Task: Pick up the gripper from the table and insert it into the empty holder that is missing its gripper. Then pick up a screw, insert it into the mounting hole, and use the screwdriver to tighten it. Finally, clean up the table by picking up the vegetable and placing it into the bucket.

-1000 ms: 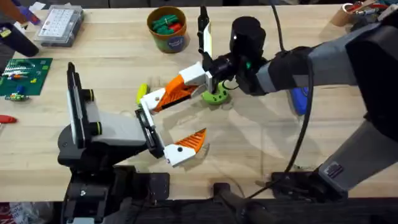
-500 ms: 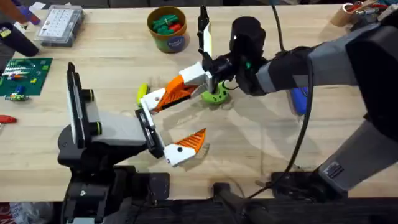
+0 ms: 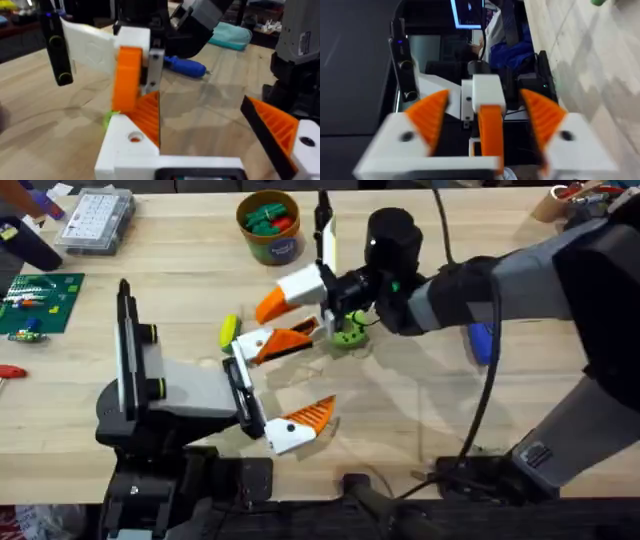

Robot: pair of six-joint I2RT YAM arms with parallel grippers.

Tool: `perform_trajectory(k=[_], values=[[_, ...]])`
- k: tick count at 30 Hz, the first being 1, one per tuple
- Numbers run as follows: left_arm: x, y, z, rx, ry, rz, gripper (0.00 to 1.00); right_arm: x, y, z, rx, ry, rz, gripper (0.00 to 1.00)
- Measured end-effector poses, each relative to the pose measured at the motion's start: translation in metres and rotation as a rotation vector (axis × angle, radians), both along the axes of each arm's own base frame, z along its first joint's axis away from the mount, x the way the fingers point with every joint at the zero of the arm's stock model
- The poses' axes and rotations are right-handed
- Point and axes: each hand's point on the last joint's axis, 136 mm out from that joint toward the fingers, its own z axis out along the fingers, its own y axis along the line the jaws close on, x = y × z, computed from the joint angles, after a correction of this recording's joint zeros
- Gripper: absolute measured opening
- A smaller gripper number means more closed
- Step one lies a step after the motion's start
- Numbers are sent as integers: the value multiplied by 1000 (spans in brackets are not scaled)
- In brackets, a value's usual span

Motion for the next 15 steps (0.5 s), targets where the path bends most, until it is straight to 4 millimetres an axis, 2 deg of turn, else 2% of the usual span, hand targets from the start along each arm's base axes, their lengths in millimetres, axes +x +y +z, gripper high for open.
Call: perform_trajectory(k=[1,2,15], values=[[-2,-1,0,-1,1,-11,986,-2,2,1,2,-4,4,935],[-3,-1,0,-1,2,-17,986,-3,4,2,4,-7,9,979],[-6,-3,0,-4,6,-40,986,1,3,2,4,-8,-7,995]])
